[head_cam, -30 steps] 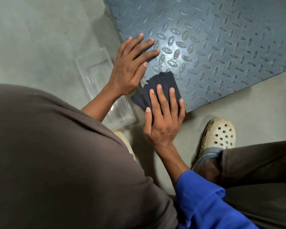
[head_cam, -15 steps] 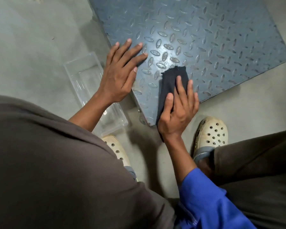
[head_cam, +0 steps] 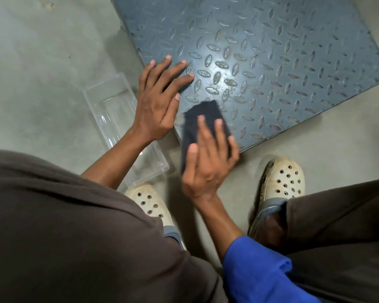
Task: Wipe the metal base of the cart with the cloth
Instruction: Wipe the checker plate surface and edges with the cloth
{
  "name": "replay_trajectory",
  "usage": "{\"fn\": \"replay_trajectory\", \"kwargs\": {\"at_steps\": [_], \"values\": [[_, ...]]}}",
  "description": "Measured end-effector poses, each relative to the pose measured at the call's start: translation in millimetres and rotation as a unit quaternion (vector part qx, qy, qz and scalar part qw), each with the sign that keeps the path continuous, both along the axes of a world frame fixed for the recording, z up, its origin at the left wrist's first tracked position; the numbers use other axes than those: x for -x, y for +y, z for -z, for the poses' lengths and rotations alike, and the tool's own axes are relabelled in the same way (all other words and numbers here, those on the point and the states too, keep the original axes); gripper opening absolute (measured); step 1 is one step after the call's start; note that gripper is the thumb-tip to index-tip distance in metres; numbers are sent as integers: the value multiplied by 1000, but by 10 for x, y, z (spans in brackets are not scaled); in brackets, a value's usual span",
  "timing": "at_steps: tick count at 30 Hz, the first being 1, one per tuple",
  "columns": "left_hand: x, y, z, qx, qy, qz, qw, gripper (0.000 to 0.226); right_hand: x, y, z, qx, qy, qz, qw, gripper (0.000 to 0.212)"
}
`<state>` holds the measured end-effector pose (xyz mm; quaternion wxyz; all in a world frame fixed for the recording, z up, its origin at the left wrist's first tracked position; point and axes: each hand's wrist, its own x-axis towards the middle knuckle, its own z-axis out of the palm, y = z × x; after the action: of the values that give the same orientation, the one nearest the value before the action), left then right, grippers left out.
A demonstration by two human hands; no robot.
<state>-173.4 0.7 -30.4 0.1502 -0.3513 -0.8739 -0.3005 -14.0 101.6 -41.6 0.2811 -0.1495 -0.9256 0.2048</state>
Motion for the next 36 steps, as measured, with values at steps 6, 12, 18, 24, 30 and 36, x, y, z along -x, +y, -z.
{"fn": "replay_trajectory", "kwargs": {"at_steps": [6, 12, 18, 24, 30, 36], "values": [[9, -33, -36, 28, 2, 5, 1000, 49, -40, 316, 73, -48, 13, -39, 998, 47], [14, -1, -17, 17, 10, -8, 1000, 49, -60, -92, 60, -49, -5, -44, 998, 47], [157, -97, 34, 47, 42, 12, 998, 49, 21, -293, -33, -132, -75, -66, 986, 48], [242, -169, -60, 72, 41, 50, 995, 50, -179, -12, 97, -189, -65, -161, 966, 49], [176, -131, -112, 57, 29, 34, 997, 49, -129, -5, 67, -141, -41, -154, 977, 44], [159, -160, -152, 72, 20, 45, 996, 49, -309, 216, 98, -143, -47, -166, 975, 46]]}}
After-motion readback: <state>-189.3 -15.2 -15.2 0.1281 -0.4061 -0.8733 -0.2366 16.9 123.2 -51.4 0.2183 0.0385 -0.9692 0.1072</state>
